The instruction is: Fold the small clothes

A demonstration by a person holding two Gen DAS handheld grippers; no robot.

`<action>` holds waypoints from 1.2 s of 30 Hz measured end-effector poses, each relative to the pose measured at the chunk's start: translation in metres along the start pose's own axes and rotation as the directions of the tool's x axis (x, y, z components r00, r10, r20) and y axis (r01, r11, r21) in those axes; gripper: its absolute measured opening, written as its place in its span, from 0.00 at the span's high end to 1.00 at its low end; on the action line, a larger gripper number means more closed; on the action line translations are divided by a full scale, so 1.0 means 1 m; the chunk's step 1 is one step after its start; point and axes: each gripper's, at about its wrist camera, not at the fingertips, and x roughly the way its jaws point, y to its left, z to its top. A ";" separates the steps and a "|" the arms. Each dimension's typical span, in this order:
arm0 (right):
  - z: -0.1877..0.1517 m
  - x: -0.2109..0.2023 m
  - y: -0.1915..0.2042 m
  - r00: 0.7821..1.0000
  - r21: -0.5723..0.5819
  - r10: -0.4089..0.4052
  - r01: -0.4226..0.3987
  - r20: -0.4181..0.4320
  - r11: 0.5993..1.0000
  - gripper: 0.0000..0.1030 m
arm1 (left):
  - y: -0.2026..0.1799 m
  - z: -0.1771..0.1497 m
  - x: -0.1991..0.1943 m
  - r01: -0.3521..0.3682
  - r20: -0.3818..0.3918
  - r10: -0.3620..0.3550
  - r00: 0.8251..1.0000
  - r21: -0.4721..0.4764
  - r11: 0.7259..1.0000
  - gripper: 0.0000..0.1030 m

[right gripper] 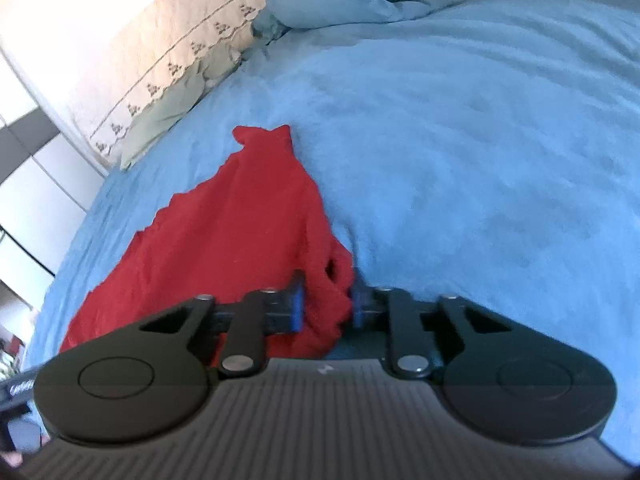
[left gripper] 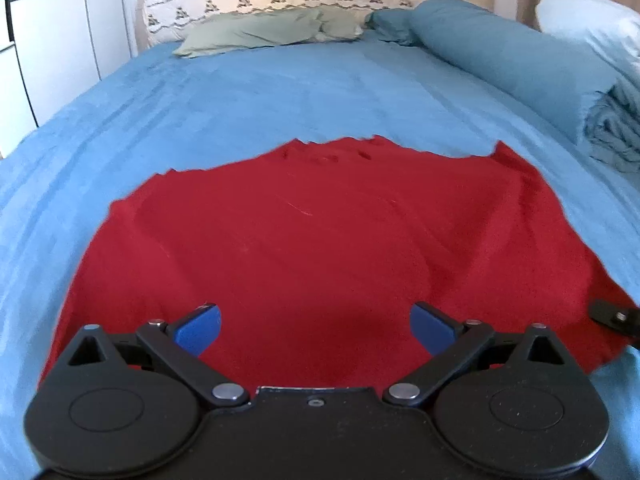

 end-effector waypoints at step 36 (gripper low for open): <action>-0.149 0.048 0.354 0.874 -0.657 0.234 -0.476 -0.425 0.585 0.75 | 0.195 -0.070 -0.063 -0.028 -0.180 0.013 0.984 -0.081 0.996 0.03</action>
